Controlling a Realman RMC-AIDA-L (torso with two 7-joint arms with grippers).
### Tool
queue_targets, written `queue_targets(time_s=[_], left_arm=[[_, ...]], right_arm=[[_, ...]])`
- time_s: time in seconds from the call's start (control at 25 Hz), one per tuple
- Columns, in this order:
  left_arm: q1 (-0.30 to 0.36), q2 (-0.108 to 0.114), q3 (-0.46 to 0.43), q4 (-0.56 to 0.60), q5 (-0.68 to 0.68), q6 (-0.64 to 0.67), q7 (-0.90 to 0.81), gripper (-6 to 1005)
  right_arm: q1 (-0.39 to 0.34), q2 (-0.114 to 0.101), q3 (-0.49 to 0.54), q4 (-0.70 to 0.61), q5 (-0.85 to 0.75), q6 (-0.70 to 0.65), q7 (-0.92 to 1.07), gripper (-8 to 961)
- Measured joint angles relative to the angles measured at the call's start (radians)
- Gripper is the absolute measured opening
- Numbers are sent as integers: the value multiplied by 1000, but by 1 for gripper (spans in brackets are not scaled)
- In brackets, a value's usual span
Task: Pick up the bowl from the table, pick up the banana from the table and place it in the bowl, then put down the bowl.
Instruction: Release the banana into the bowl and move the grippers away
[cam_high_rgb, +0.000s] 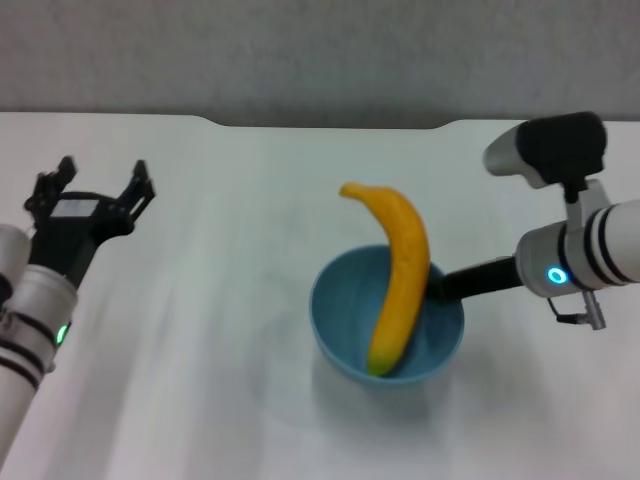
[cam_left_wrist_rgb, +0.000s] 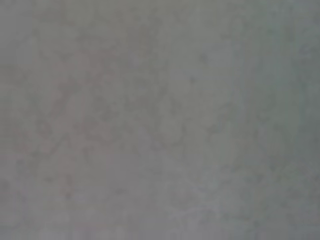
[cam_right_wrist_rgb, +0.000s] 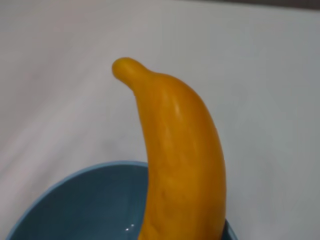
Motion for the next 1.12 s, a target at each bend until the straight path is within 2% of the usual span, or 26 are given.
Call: queue_targets(time_s=[0.16, 0.32, 0.92, 1.12], left_arm=[[6, -1, -6, 37, 0, 5, -12, 894], [-3, -1, -8, 66, -1, 9, -22, 893], [-7, -2, 2, 85, -1, 32, -56, 893], [-10, -2, 2, 101, 0, 32, -71, 894]], right_arm=[[79, 0, 0, 121, -3, -15, -5, 133], [118, 1, -4, 197, -4, -3, -8, 135], [102, 7, -20, 210, 0, 44, -25, 144], [73, 8, -42, 167, 0, 65, -36, 147]])
